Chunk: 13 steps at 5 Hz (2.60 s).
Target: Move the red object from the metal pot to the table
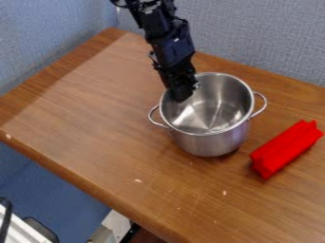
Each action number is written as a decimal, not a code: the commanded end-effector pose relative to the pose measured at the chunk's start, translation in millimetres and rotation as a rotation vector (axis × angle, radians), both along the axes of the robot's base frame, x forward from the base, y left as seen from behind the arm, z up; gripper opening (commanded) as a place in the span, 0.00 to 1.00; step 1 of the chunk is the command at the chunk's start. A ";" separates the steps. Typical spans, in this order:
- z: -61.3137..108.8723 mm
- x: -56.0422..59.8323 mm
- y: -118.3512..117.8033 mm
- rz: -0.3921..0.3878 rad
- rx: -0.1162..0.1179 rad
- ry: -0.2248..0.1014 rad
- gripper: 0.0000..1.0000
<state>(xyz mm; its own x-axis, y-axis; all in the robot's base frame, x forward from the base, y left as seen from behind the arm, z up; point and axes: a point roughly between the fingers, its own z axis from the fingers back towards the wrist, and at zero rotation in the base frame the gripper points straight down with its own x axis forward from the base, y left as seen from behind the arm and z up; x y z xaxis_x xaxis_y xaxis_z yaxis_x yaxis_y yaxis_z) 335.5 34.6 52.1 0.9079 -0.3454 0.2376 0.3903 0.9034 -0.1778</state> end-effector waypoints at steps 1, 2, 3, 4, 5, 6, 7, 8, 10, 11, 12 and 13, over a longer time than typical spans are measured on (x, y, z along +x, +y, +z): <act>18.8 5.0 9.5 0.012 -0.004 -0.059 0.00; 23.8 3.8 10.4 0.015 -0.016 -0.071 0.00; 31.7 2.3 13.1 0.021 -0.033 -0.091 0.00; 38.6 0.2 15.1 0.019 -0.061 -0.109 0.00; 49.5 -7.5 6.5 0.010 -0.090 -0.135 0.00; 65.2 -11.9 -1.8 0.006 -0.104 -0.172 0.00; 77.8 -22.1 -18.5 -0.026 -0.124 -0.202 0.00; 70.2 -44.4 -39.0 -0.118 -0.121 -0.183 0.00; 26.9 -50.7 -73.7 -0.226 -0.153 -0.138 0.00; 24.1 -36.7 -54.0 -0.182 -0.168 -0.146 0.00; 25.9 -31.1 -33.2 -0.075 -0.146 -0.158 0.00; 20.2 -26.7 -11.7 0.101 -0.175 -0.154 0.00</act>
<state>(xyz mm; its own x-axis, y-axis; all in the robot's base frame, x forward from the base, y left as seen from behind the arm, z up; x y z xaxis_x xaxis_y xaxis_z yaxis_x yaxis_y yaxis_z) 300.9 19.4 60.2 0.8981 -0.2122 0.3852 0.3388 0.8923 -0.2984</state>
